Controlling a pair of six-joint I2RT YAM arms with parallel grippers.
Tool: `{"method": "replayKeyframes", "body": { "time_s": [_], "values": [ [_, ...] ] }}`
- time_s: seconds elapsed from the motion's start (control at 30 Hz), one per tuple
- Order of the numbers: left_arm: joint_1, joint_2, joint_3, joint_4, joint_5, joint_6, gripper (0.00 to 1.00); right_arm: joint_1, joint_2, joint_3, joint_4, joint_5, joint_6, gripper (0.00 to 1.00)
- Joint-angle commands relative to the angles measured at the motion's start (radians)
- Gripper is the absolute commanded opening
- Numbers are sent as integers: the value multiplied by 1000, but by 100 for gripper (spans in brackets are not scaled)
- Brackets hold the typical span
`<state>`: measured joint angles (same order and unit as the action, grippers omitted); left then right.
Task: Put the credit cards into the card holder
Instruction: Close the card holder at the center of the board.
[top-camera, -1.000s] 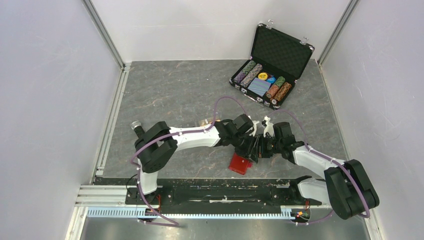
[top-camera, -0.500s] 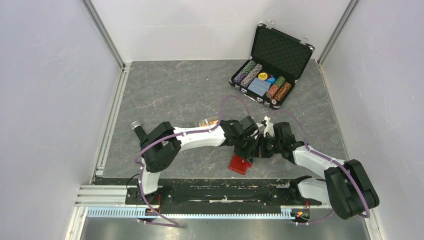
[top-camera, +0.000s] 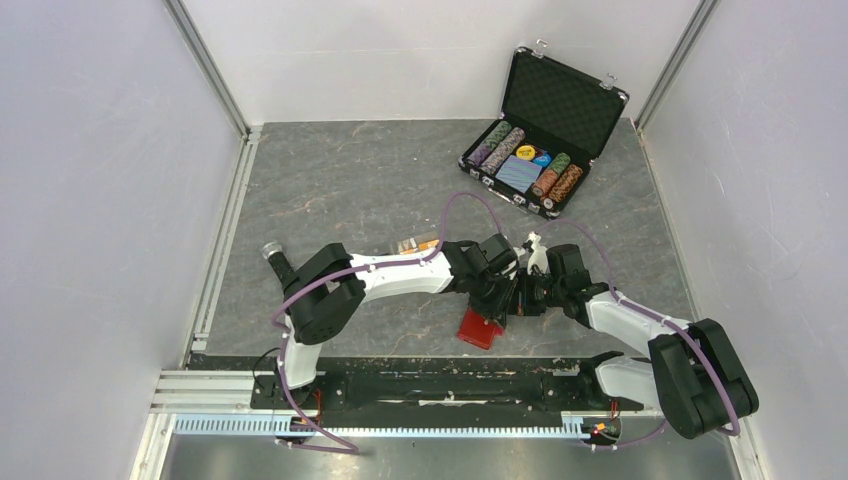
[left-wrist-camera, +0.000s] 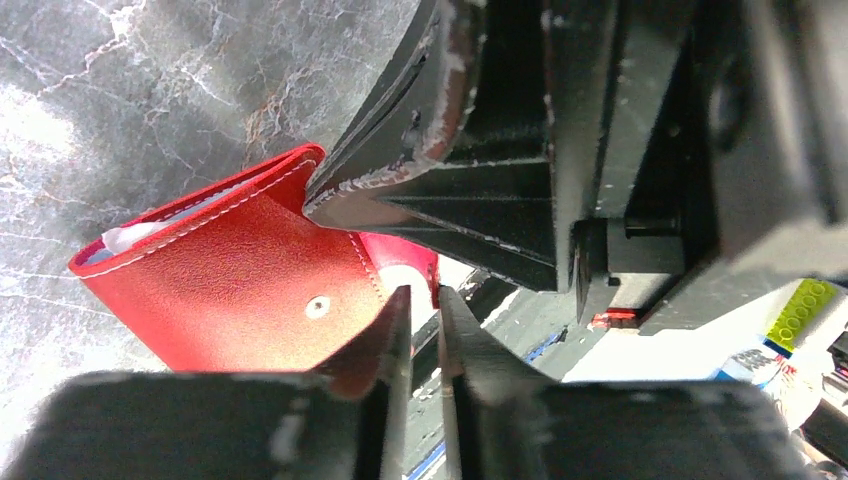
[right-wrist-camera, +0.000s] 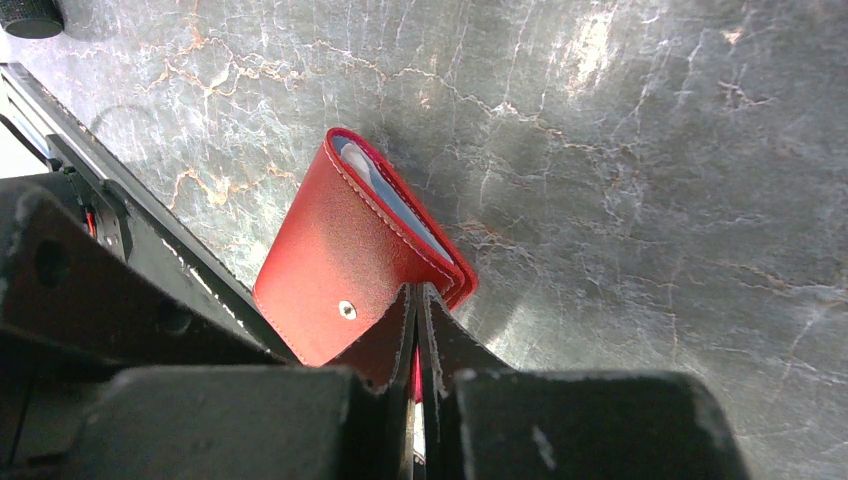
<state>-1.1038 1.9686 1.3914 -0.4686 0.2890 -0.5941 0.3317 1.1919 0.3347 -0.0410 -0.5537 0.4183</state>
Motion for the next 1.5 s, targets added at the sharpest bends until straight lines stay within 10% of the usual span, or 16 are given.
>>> {"method": "replayKeyframes", "body": {
  "time_s": [0.0,0.1,1.47],
  "values": [
    [-4,4,8,46,13,24,16,3,5,-26,-23,23,-16,0],
    [-5,1,5,49,14,23,2,3,4,-27,-24,23,-15,0],
    [47,-88,-99,-39,-123,-81,2,3,2,-29,-31,15,-31,0]
  ]
}}
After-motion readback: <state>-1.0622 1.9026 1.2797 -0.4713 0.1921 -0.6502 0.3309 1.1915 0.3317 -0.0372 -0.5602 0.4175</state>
